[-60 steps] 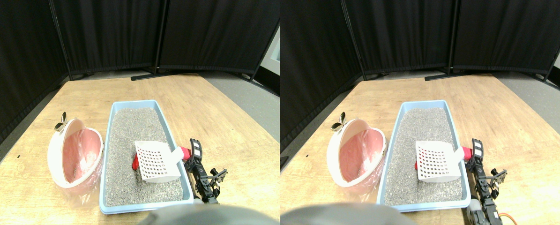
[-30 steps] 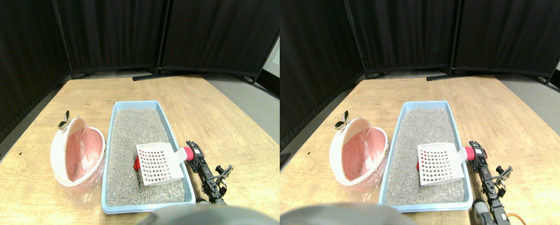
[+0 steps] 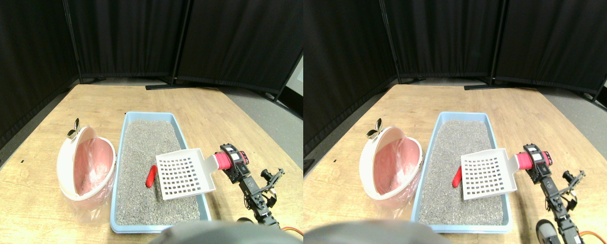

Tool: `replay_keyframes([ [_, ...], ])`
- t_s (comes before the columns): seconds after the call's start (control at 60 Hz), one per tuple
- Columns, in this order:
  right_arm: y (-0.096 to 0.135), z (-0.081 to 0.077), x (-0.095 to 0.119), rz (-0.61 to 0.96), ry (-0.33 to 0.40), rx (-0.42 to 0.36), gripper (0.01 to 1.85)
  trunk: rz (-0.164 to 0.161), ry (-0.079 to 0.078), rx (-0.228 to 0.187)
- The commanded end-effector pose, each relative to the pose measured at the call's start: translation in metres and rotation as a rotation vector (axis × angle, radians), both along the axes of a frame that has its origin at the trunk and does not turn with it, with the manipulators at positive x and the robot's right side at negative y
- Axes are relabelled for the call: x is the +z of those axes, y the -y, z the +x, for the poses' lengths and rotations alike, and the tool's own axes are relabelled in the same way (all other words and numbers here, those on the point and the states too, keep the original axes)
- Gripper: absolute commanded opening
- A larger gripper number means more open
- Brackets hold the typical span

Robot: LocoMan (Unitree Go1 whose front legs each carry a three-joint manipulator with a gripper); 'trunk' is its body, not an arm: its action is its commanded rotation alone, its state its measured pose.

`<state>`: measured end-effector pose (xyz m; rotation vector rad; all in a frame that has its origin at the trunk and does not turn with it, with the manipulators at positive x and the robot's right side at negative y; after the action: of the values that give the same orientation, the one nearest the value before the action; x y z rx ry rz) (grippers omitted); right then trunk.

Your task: Scoop (unimanual)

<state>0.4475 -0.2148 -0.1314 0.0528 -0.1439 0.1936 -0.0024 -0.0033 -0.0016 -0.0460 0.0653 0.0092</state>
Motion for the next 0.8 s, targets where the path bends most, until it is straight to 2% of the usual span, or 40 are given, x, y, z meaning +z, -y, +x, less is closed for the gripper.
replay_keyframes([
  [0.017,-0.004,0.002,0.026,-0.045,0.07,0.052,0.06,-0.031,-0.014,0.028],
  [0.083,-0.006,0.003,0.033,-0.087,0.057,0.033,0.06,-0.042,-0.014,0.037],
  [0.1,-0.006,0.006,0.035,-0.107,0.076,0.062,0.06,-0.046,-0.013,0.042],
  [0.25,-0.008,0.017,0.044,-0.197,0.097,0.113,0.06,-0.079,-0.013,0.073],
  [0.333,-0.01,0.023,0.048,-0.248,0.075,0.09,0.06,-0.105,-0.01,0.101],
  [0.417,-0.01,0.029,0.048,-0.279,0.06,0.105,0.06,-0.123,-0.01,0.125],
  [0.517,-0.009,0.036,0.045,-0.313,0.078,0.136,0.06,-0.134,-0.009,0.141],
  [0.65,-0.011,0.043,0.045,-0.35,0.085,0.131,0.06,-0.147,-0.01,0.159],
  [0.7,-0.012,0.049,0.045,-0.402,0.107,0.157,0.06,-0.151,-0.011,0.164],
  [0.75,-0.012,0.051,0.046,-0.417,0.103,0.148,0.06,-0.154,-0.012,0.167],
  [0.767,-0.014,0.054,0.048,-0.439,0.091,0.113,0.06,-0.157,-0.012,0.169],
  [0.8,-0.014,0.055,0.048,-0.446,0.09,0.107,0.06,-0.159,-0.013,0.171],
])
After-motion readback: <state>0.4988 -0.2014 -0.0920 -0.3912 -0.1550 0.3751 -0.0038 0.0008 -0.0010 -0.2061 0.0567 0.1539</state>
